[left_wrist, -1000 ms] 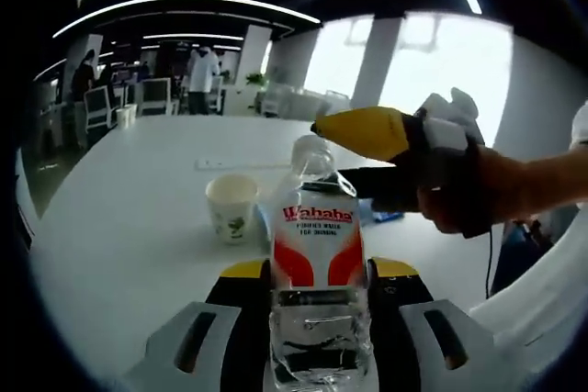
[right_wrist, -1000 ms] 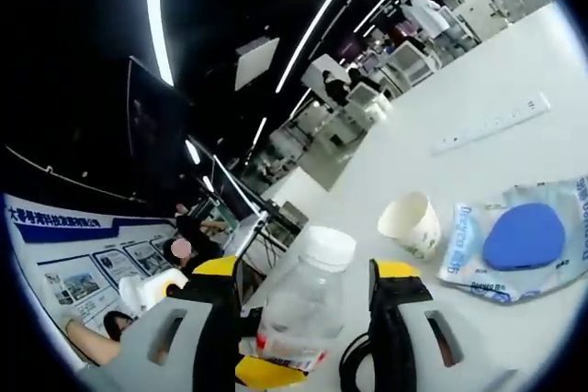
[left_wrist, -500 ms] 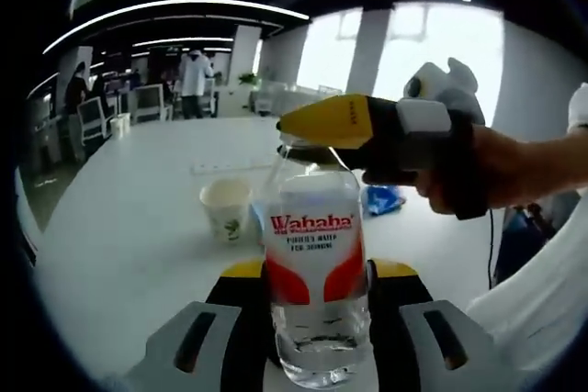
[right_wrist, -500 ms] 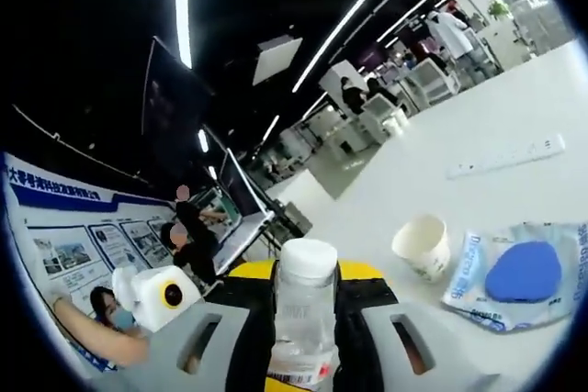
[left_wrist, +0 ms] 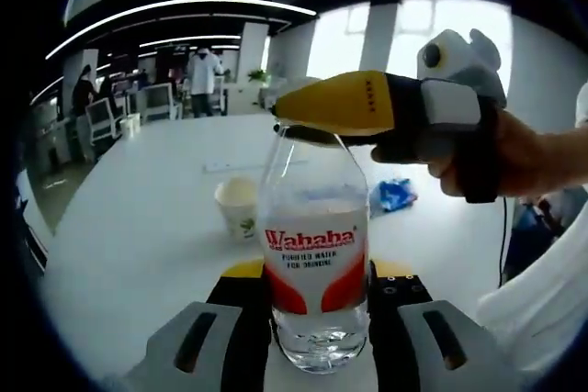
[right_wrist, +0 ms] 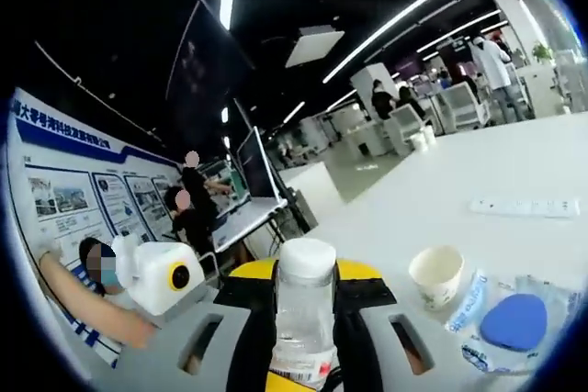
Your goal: Arrange the tabletop items into an orderly group along one side of the table until the central work area is clear of visible clutter.
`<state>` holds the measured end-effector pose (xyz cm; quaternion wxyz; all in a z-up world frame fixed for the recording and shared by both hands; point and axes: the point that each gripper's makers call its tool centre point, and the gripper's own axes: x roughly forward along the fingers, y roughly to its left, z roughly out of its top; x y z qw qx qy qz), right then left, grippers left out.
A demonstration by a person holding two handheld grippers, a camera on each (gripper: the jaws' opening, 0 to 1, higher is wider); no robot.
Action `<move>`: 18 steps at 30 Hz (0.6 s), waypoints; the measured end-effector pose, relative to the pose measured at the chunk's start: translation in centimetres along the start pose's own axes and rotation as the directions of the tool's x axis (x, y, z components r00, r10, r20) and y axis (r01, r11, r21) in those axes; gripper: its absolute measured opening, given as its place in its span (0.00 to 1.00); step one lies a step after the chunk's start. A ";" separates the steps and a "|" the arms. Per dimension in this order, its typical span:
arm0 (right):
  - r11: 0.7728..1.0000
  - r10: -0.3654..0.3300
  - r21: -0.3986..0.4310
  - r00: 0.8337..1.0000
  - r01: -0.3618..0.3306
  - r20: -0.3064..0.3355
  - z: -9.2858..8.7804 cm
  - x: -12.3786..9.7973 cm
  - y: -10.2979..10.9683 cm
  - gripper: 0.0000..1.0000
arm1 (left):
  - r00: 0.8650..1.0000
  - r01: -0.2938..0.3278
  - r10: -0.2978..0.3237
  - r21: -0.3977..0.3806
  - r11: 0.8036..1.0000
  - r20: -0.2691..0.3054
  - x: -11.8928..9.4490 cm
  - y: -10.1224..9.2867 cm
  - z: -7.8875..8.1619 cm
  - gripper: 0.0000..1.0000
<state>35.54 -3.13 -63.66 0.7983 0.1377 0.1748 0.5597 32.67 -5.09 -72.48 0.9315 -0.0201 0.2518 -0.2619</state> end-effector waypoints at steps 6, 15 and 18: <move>0.992 0.028 -0.119 0.999 -0.030 -0.015 0.5 0.6 1.4 0.18 | 1.000 -0.017 0.017 -0.008 1.000 0.008 -0.1 0.6 0.3 0.36; 0.982 0.056 -0.177 0.998 -0.060 -0.027 1.2 1.6 1.9 0.18 | 0.998 -0.052 0.052 -0.023 0.998 0.035 -0.5 1.6 1.1 0.36; 0.980 0.063 -0.187 0.998 -0.068 -0.029 1.4 2.0 1.9 0.18 | 0.997 -0.062 0.064 -0.026 0.998 0.044 -0.5 2.1 1.4 0.36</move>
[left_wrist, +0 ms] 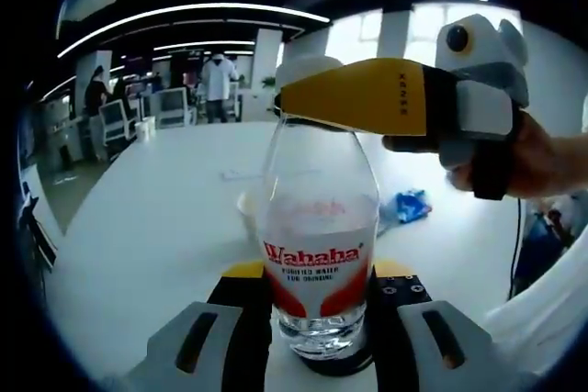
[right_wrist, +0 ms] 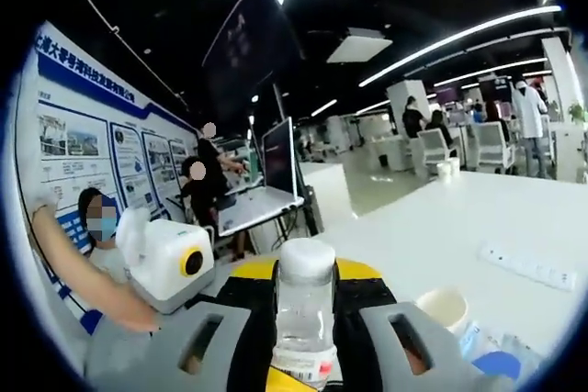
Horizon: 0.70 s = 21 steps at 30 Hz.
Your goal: Arrange the tabletop items into an orderly group along one side of the table until the central work area is clear of visible clutter.
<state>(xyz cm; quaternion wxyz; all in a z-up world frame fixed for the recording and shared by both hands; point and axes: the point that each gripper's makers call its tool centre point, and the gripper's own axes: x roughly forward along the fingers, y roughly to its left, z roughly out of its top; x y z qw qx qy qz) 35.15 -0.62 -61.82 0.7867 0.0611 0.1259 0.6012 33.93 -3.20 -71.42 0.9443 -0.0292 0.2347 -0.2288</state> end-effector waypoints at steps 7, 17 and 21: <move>0.999 0.021 -0.038 1.000 -0.021 -0.007 0.7 1.1 -0.3 0.18 | 0.999 -0.025 0.025 -0.004 1.000 0.023 0.2 1.3 0.8 0.36; 0.996 0.041 -0.083 0.999 -0.042 -0.016 1.6 2.7 -0.9 0.18 | 0.998 -0.048 0.049 -0.005 0.999 0.044 0.6 3.1 1.9 0.36; 0.993 0.056 -0.101 0.998 -0.058 -0.024 1.9 3.4 -1.2 0.18 | 0.997 -0.065 0.065 0.007 0.998 0.047 0.9 4.1 2.2 0.36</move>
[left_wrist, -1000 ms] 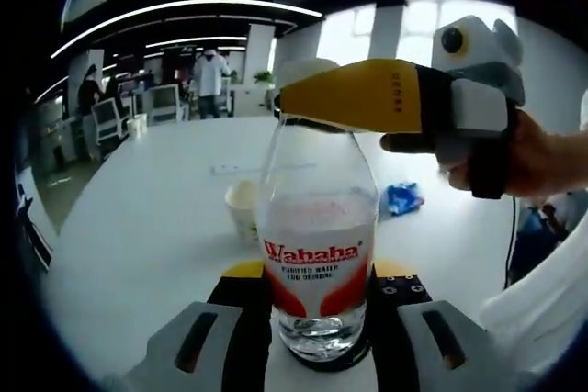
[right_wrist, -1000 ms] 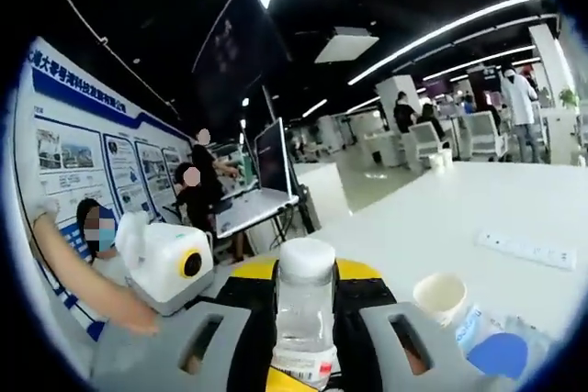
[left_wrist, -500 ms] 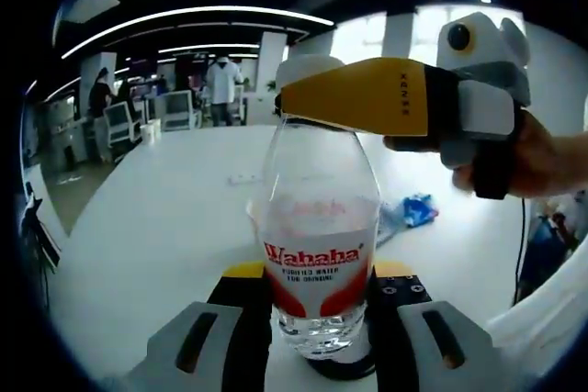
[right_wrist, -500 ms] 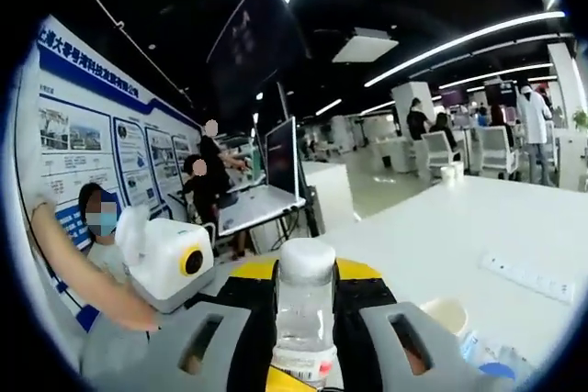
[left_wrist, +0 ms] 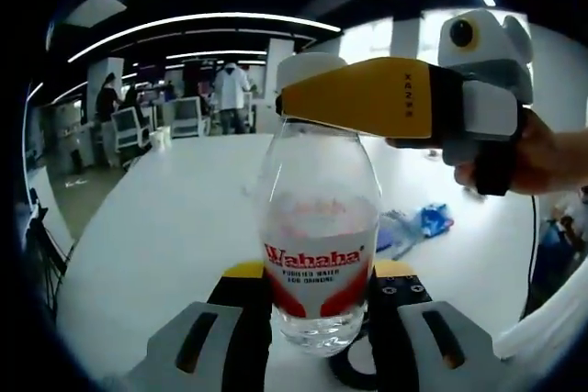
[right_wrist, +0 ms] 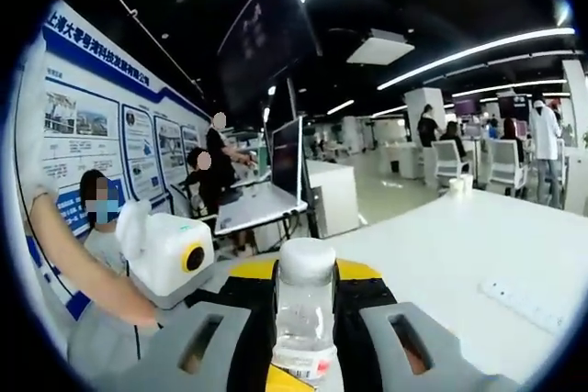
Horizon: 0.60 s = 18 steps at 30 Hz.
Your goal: Arrange the tabletop items into an orderly group along one side of the table until the central work area is clear of visible clutter.
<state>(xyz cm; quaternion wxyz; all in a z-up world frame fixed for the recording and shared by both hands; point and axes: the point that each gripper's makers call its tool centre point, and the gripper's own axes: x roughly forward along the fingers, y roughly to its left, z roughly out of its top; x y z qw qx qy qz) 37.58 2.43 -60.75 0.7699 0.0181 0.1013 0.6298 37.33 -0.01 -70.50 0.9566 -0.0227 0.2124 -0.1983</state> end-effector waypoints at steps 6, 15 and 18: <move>1.000 0.007 -0.025 1.000 -0.007 0.001 0.3 0.8 -0.5 0.18 | 1.000 -0.006 0.006 0.003 1.000 0.007 0.6 1.0 0.5 0.36; 0.997 0.029 -0.073 0.999 -0.030 -0.017 0.3 2.0 -1.9 0.18 | 1.000 -0.016 0.016 0.000 1.000 0.011 2.0 2.4 0.9 0.36; 0.995 0.038 -0.088 0.999 -0.041 -0.028 0.3 2.4 -2.4 0.18 | 1.000 -0.023 0.023 -0.002 1.000 0.011 2.6 3.0 0.9 0.36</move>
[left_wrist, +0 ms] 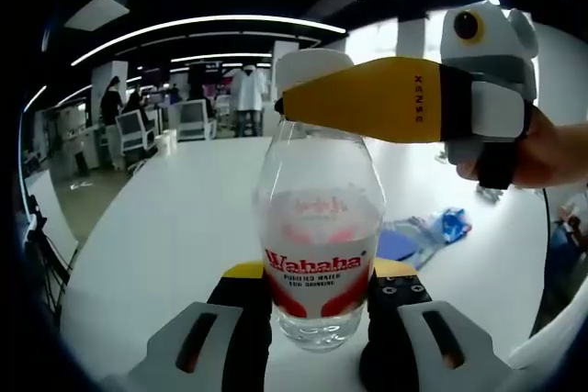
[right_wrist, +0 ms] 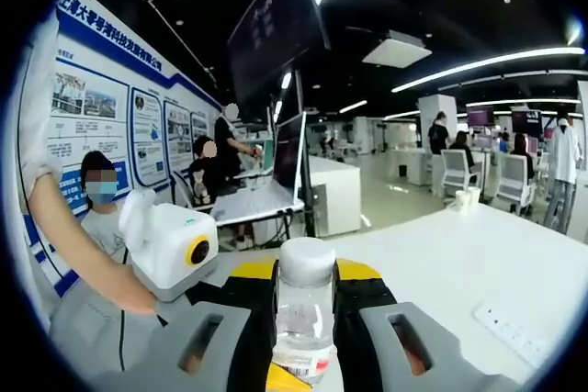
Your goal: Arrange the tabletop items into an orderly group along one side of the table until the central work area is clear of visible clutter.
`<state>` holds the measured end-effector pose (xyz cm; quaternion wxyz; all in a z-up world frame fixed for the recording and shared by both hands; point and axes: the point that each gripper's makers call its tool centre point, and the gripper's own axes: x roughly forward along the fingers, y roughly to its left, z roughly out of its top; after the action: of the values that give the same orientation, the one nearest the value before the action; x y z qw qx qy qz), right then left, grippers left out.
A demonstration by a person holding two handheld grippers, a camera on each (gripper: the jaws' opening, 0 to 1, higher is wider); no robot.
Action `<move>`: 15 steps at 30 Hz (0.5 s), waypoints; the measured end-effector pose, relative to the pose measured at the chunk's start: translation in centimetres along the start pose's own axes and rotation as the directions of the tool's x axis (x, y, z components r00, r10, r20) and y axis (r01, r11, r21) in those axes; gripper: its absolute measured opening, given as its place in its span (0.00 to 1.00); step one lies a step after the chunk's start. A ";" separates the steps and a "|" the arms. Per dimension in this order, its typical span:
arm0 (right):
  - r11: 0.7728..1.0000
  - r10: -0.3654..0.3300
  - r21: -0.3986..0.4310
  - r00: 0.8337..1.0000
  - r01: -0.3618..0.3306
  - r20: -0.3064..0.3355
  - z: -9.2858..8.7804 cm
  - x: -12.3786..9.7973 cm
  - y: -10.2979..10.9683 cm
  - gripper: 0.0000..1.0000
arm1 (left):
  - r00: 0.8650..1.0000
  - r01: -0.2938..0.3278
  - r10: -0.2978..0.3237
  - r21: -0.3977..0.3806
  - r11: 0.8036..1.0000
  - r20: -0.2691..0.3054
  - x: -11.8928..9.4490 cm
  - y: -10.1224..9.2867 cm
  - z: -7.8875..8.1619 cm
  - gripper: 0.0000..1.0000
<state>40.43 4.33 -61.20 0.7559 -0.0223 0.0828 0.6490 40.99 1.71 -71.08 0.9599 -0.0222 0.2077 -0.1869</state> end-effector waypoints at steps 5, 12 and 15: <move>1.000 0.007 -0.011 1.000 -0.008 -0.008 -0.1 0.3 -0.9 0.18 | 1.000 -0.005 0.005 0.001 1.000 0.004 0.8 0.5 0.2 0.36; 0.999 0.017 -0.032 1.000 -0.017 -0.003 -0.3 0.7 -2.0 0.18 | 1.000 -0.013 0.013 0.006 1.000 0.005 2.1 1.4 0.5 0.36; 0.999 0.023 -0.045 1.000 -0.023 -0.008 -0.4 1.1 -2.6 0.18 | 1.000 -0.019 0.019 0.007 1.000 0.004 2.7 1.8 0.6 0.36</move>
<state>43.13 4.97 -61.92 0.7474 -0.0407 0.0713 0.6593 44.12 2.37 -71.79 0.9621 -0.0173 0.2056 -0.1784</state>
